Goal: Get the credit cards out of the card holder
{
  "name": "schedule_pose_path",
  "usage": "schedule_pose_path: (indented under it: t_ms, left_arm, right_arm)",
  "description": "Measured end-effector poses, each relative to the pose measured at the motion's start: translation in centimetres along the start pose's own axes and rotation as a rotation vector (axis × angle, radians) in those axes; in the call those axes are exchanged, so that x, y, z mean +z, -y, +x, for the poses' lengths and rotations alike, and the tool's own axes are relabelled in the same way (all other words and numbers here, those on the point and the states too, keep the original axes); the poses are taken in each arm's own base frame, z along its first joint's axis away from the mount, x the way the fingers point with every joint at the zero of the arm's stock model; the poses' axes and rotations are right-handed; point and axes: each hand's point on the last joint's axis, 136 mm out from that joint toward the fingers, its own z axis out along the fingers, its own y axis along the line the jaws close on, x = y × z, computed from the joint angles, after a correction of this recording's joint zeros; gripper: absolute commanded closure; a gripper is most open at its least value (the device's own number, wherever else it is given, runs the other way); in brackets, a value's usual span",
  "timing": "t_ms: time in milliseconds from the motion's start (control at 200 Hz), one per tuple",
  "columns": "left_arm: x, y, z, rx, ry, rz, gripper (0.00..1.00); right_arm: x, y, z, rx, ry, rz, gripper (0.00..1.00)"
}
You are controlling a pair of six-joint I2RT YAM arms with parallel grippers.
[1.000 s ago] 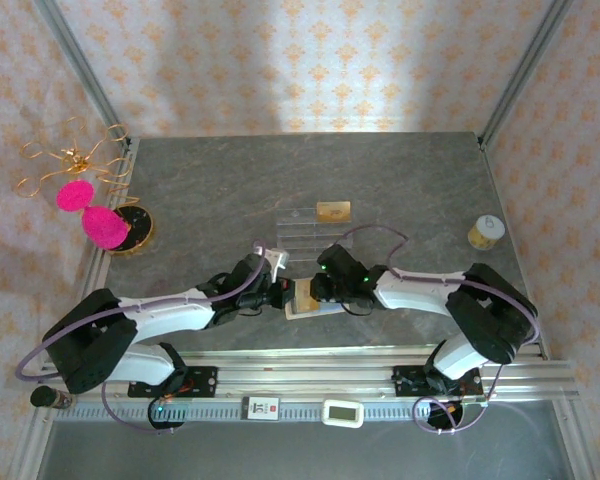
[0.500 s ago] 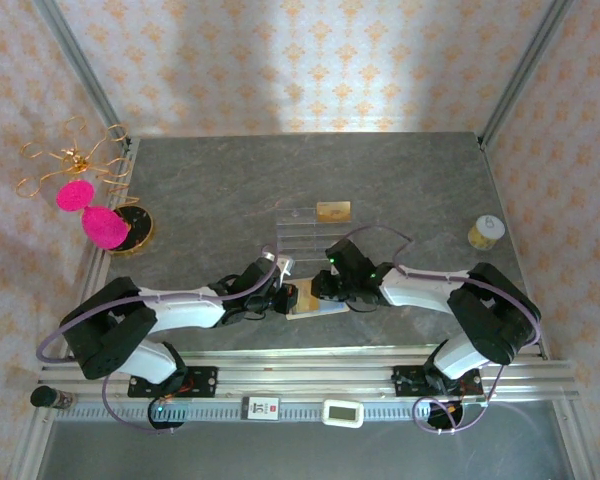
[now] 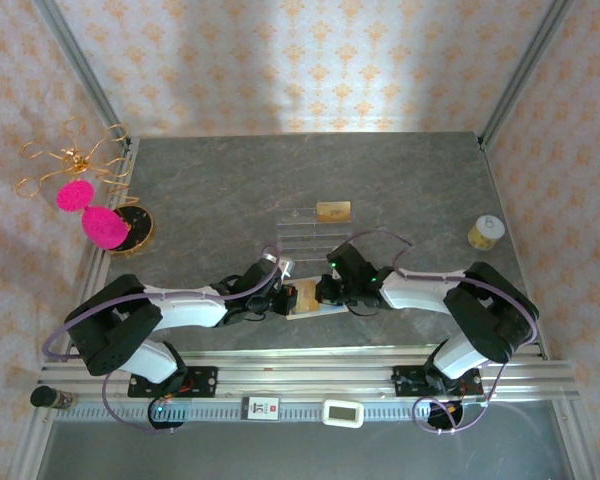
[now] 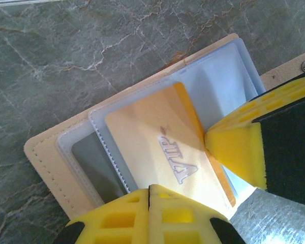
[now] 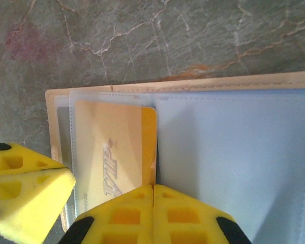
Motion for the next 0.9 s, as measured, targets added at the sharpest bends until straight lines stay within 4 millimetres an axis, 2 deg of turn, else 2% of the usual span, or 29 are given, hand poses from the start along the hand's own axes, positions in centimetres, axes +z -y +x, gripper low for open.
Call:
schedule_pose_path:
  t_ms: [220, 471, 541, 626, 741, 896]
  left_arm:
    - [-0.4, 0.2, -0.4, 0.002, 0.016, 0.006, 1.00]
    - [-0.8, 1.9, -1.6, 0.017, 0.044, 0.045, 1.00]
    - [-0.3, 2.5, -1.6, 0.025, 0.037, 0.052, 1.00]
    - [0.3, 1.9, -1.1, 0.022, 0.015, 0.033, 1.00]
    - [1.1, 1.0, -0.1, 0.017, -0.020, 0.000, 1.00]
    - [1.2, 0.9, -0.1, 0.018, -0.020, -0.002, 1.00]
  right_arm:
    - [-1.3, 0.5, -0.6, 0.018, 0.060, 0.029, 1.00]
    - [-1.4, 0.9, -0.5, 0.026, 0.065, 0.039, 1.00]
    - [-1.4, 0.9, -0.4, 0.025, 0.064, 0.038, 0.90]
    - [-1.4, 0.9, -0.4, 0.013, 0.063, 0.039, 0.79]
    - [-1.5, 0.9, -0.5, 0.021, 0.053, 0.029, 0.78]
    - [-1.3, 1.0, -0.6, 0.030, 0.039, 0.009, 0.78]
